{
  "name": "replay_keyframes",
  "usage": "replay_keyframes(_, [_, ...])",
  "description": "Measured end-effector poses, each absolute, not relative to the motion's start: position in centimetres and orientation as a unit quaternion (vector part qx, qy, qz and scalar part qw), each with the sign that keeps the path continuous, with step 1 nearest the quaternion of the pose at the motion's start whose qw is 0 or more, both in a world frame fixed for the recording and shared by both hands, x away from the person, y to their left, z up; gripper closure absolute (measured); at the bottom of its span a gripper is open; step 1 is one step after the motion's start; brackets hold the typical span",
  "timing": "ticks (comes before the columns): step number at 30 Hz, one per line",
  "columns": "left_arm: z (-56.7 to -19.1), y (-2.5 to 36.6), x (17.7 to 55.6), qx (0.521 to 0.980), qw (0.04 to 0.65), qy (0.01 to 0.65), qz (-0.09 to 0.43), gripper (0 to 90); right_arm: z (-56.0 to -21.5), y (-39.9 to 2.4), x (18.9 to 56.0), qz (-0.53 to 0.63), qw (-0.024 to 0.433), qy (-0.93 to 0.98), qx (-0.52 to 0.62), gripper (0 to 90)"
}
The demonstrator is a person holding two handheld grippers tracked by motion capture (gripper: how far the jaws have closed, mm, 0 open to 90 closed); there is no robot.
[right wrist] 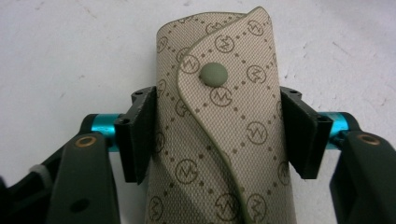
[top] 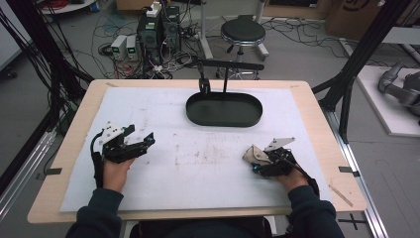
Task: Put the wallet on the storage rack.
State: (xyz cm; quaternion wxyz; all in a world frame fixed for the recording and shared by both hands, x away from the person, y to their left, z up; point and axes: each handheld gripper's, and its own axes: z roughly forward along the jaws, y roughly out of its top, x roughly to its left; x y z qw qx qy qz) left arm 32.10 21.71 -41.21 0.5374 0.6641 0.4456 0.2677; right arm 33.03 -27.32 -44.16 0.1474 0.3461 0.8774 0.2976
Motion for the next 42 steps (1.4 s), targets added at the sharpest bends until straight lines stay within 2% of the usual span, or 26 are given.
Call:
replay_keyframes(10, [-41.3,21.7,32.1,0.667,0.532,0.448,0.267,18.2,-43.7,-27.5,33.5,0.311,0.141,0.873,0.348,40.0])
replay_keyframes(18, [-41.5,21.9,31.9,0.664,0.534,0.451,0.267,18.6,-41.8,-27.1,34.8,0.356,0.177,0.852,0.340,40.1])
replay_keyframes(31, [-41.4,21.9,31.9,0.665,0.534,0.447,0.271,18.6,-39.3,-23.3,41.6,0.392,0.197,0.835,0.332,40.0])
replay_keyframes(42, [-41.5,22.1,31.9,0.664,0.535,0.446,0.271,18.6,-39.8,-20.6,47.8,0.373,0.209,0.823,0.375,39.4])
